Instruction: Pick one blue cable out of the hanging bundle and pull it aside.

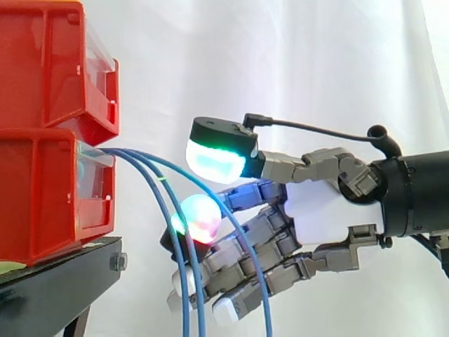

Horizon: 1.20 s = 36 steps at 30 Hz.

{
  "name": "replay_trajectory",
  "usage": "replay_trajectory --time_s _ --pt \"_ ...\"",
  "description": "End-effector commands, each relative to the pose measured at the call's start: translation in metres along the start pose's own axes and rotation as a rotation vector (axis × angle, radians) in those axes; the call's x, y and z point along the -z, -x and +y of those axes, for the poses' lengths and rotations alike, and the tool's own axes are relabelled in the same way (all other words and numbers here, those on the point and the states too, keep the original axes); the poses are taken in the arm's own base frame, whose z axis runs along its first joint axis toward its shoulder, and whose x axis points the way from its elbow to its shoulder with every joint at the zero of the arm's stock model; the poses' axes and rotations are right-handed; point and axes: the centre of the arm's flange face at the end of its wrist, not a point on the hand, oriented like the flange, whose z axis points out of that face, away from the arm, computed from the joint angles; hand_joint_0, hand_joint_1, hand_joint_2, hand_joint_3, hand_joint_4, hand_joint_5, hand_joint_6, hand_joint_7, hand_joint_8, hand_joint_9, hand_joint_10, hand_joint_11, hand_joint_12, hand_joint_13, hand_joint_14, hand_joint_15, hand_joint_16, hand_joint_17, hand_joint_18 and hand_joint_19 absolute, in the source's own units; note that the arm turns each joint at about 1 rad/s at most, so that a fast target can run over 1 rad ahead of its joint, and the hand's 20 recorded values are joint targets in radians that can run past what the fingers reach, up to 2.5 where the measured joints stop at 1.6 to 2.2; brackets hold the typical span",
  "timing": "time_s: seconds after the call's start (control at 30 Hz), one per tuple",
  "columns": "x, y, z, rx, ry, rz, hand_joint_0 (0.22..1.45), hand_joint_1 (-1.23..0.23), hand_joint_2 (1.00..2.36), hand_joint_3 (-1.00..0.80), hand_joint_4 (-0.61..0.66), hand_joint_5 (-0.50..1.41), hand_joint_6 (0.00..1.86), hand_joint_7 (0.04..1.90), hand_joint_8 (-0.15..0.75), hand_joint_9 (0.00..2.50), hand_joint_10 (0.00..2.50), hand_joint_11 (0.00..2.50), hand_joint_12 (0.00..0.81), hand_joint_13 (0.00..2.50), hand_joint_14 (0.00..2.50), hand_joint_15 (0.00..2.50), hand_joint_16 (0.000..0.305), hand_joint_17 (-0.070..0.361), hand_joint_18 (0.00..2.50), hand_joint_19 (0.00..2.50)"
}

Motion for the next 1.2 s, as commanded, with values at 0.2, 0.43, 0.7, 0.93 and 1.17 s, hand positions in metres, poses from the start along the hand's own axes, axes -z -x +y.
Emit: replay_trajectory --time_s 0.2,0.43,0.7,0.93,1.17 --pt "0.013 0.008 0.021 0.015 -0.026 -0.001 0.58 -0.72 1.02 -0.13 0.14 -0.17 0.90 1.00 0.354 0.78 0.01 0.40 0.370 0.52 0.01 0.26 0.053 0.118 0.52 0.50" --pt "0.017 0.010 0.026 0.027 -0.038 0.001 0.64 -0.85 1.02 -0.21 0.07 -0.18 0.92 1.01 0.342 0.77 0.01 0.41 0.362 0.51 0.01 0.24 0.051 0.115 0.53 0.47" --pt "0.016 0.009 0.026 0.027 -0.036 0.001 0.67 -0.86 1.02 -0.27 0.05 -0.18 0.92 1.05 0.330 0.77 0.01 0.42 0.356 0.50 0.01 0.24 0.050 0.113 0.53 0.45" --pt "0.017 0.010 0.026 0.027 -0.038 0.001 0.53 -0.54 1.00 -0.44 0.15 -0.16 0.90 1.00 0.361 0.82 0.01 0.39 0.378 0.52 0.01 0.27 0.055 0.123 0.50 0.51" --pt "0.017 0.009 0.025 0.030 -0.041 0.002 0.57 -0.49 1.01 -0.38 0.14 -0.15 0.88 1.03 0.365 0.85 0.01 0.40 0.372 0.53 0.01 0.27 0.054 0.121 0.49 0.53"
